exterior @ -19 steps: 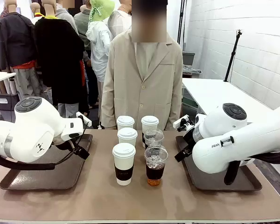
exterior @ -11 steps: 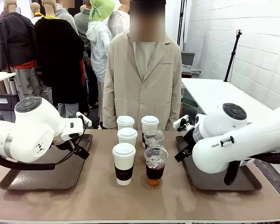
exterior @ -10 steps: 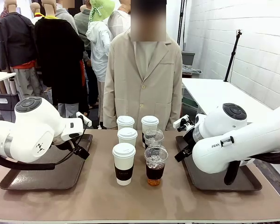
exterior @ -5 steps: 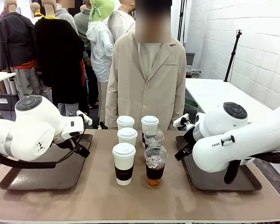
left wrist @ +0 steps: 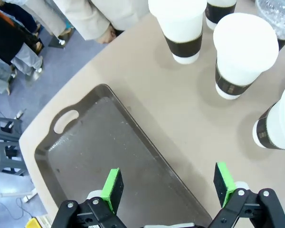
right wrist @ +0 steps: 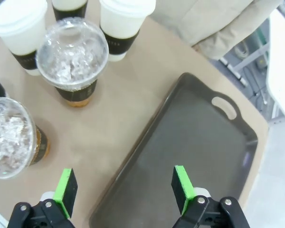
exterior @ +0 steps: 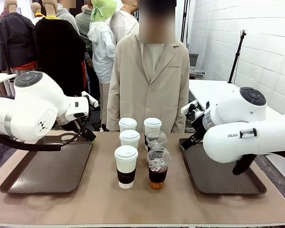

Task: Distribute the coffee onto the tray.
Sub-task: Pick up one iced Americano and place it on the right Handle tray.

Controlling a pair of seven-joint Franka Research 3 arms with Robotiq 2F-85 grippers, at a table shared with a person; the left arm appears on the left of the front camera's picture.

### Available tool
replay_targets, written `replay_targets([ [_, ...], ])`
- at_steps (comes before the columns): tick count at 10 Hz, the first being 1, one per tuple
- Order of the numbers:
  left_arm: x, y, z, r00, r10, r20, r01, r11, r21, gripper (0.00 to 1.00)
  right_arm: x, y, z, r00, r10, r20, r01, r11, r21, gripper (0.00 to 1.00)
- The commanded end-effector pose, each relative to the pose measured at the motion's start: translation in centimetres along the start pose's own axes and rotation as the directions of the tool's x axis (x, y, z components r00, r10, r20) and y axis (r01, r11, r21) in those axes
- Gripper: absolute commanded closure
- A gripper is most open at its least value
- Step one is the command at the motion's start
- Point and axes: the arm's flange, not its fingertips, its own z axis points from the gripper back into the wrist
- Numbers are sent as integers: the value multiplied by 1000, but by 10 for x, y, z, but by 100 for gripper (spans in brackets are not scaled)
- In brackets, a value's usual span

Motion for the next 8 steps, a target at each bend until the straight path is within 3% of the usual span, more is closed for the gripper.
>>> replay_targets([
  [1, -2, 5, 14, 999, -26, 26, 26, 1000, 1, 0, -5, -4, 15, 998, 52, 40, -54, 998, 33, 0],
  [2, -6, 12, 22, 995, -44, 87, 46, 999, -20, 0, -11, -6, 26, 990, 67, 122, -73, 996, 46, 0],
  [8, -38, 46, 58, 950, 0, 311, 64, 979, -196, 0, -50, -26, 52, 944, 30, 329, -88, 983, 162, 0],
])
